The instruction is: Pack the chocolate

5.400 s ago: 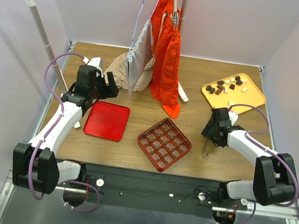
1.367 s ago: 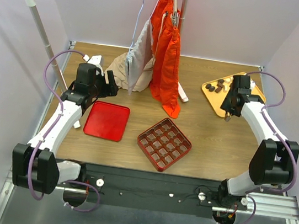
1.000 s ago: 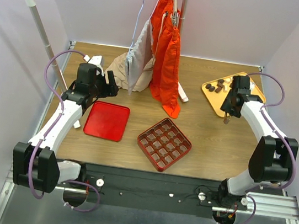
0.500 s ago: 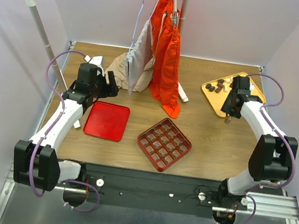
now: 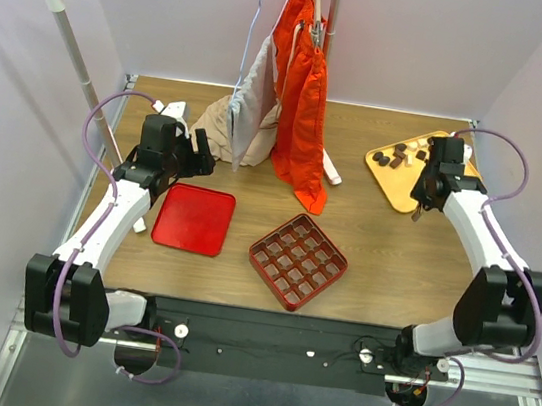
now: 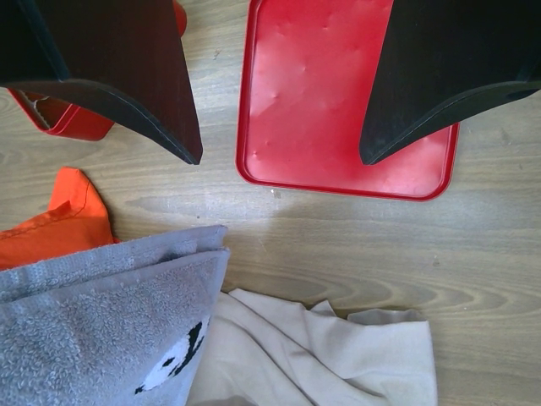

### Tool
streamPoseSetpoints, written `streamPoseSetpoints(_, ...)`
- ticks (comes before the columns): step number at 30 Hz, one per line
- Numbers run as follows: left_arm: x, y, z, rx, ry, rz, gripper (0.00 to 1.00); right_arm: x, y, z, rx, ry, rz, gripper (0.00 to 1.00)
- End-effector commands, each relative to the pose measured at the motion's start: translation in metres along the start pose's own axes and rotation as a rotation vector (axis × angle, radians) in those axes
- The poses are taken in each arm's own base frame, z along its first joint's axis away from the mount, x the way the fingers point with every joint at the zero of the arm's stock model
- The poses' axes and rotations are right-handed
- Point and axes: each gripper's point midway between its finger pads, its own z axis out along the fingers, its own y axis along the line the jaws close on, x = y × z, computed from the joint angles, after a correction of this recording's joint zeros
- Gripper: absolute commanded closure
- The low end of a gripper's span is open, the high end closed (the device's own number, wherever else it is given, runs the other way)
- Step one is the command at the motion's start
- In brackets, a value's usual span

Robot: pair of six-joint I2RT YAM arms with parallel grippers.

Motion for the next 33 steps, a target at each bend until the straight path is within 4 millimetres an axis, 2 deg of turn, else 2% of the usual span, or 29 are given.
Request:
streamPoseSetpoints(1, -0.009, -0.003, -0.006, -0.002, -0.027, -0.002, 0.15, -0.007, 0.008, -0.03, -0.111, -0.037, 0.045, 0.99)
streamPoseSetpoints(3, -0.011, -0.001, -0.008, -0.011, -0.034, -0.001, 0.15, 0.002, 0.02, -0.041, -0.202, -0.006, 0.048, 0.99)
streamPoseSetpoints(7, -0.015, 0.002, -0.01, -0.034, -0.042, 0.004, 0.15, 0.023, 0.026, -0.067, -0.3, 0.049, 0.025, 0.99)
streamPoseSetpoints(9, -0.017, 0.003, -0.01, -0.042, -0.044, 0.005, 0.15, 0.032, 0.034, -0.085, -0.392, 0.071, 0.002, 0.99)
streamPoseSetpoints(11, -0.02, 0.002, -0.01, -0.043, -0.05, 0.004, 0.15, 0.042, 0.032, -0.101, -0.431, 0.099, -0.031, 0.99)
streamPoseSetpoints(15, -0.024, 0.0, -0.008, -0.042, -0.051, -0.001, 0.15, 0.066, 0.056, -0.136, -0.618, 0.196, -0.062, 0.99)
streamPoseSetpoints(16, -0.03, -0.002, -0.009, -0.036, -0.06, -0.001, 0.15, 0.073, 0.056, -0.143, -0.629, 0.234, -0.064, 0.99)
streamPoseSetpoints(21, -0.046, -0.013, -0.008, -0.006, -0.076, -0.009, 0.15, 0.073, 0.06, -0.176, -0.71, 0.225, -0.077, 0.99)
streamPoseSetpoints(22, -0.052, -0.014, -0.008, -0.004, -0.088, -0.011, 0.15, 0.076, 0.06, -0.179, -0.714, 0.236, -0.084, 0.99)
streamPoseSetpoints(28, -0.055, -0.016, -0.004, 0.0, -0.082, -0.019, 0.15, 0.094, 0.081, -0.195, -0.788, 0.278, -0.151, 0.99)
streamPoseSetpoints(31, -0.055, -0.016, -0.006, -0.004, -0.084, -0.022, 0.15, 0.114, 0.098, -0.201, -0.815, 0.324, -0.231, 0.99)
streamPoseSetpoints(32, -0.055, -0.015, -0.006, -0.006, -0.086, -0.021, 0.15, 0.125, 0.107, -0.204, -0.821, 0.351, -0.275, 0.99)
streamPoseSetpoints(33, -0.055, -0.014, -0.006, -0.011, -0.086, -0.022, 0.15, 0.126, 0.108, -0.201, -0.794, 0.34, -0.292, 0.99)
